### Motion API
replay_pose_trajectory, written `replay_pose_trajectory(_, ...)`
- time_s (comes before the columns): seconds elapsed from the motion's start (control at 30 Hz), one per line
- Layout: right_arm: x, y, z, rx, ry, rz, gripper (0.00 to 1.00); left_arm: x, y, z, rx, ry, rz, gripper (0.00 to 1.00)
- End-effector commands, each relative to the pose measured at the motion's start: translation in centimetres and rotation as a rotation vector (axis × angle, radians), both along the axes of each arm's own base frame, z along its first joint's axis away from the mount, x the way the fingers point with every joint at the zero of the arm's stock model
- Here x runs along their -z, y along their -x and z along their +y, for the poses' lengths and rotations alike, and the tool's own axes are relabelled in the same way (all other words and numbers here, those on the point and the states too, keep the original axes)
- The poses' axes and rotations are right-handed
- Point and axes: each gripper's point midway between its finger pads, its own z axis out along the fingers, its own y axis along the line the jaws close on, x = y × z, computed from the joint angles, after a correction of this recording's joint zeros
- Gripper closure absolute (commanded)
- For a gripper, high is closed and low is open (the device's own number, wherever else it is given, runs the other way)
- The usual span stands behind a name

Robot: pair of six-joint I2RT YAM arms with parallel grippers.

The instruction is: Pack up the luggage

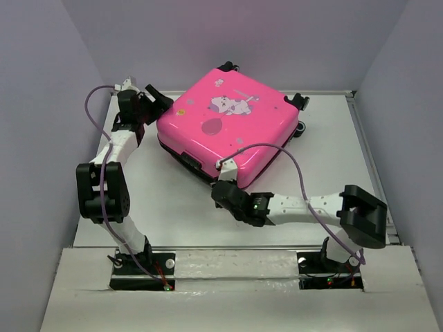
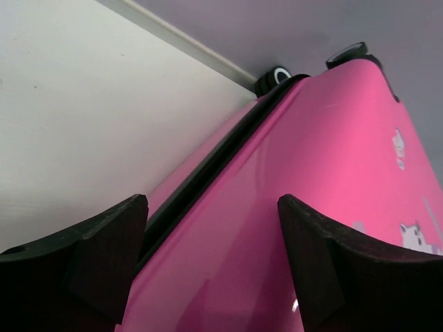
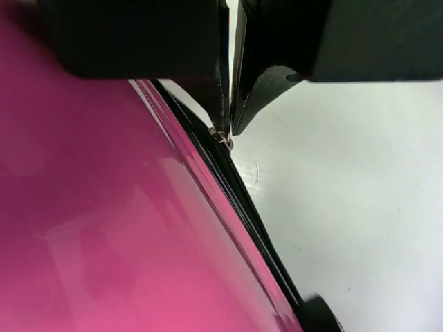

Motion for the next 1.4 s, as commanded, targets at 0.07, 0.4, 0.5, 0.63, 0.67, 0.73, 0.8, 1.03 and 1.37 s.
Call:
replay_pose_trajectory(0.07,-4.1,-3.5,7.0,-0.090,-0.009,-0.100,0.93,4.8,9.0,-10.0,0.319,0.106,0.183,0.14)
replay_pose_trajectory(0.4,-9.2,-3.6,18.6,-0.422,-0.155,-0.248,0.93,6.5,13.1,-8.1,0.380,0.030,0.229,0.16)
replay_pose_trajectory(0.5,-10.0,-3.4,18.9,-0.462,-0.224,-0.295,0.93,6.1,13.1,-6.6,0.361,0.022,0.205,0.17)
replay_pose_trajectory(0.63,-10.2,-0.7,18.0,-0.568,-0.301,-0.204,0.75,5.6,13.1,-6.4,0.352,0.006,0.189,0.17)
replay_pose_trajectory(0.67,-10.0,0.3,16.2,-0.569,-0.278,-0.154,0.44,5.5,13.0,-6.3,0.345,0.000,0.188,0.17)
replay_pose_trajectory(0.73,-10.1,1.8,13.8,-0.560,-0.273,-0.077,0.20,5.4,12.9,-6.2,0.341,-0.005,0.183,0.17)
replay_pose_trajectory(0.8,-10.1,3.5,9.1,-0.523,-0.228,-0.006,0.01,5.4,12.9,-6.2,0.338,-0.002,0.180,0.16)
replay_pose_trajectory(1.03,-11.7,2.2,-5.8,-0.152,-0.238,0.012,0.00,4.9,13.0,-6.5,0.324,-0.010,0.162,0.16)
replay_pose_trajectory(1.37,-12.2,-9.2,-25.4,0.398,-0.331,-0.020,0.00,3.9,14.8,-9.7,0.378,-0.068,0.137,0.15)
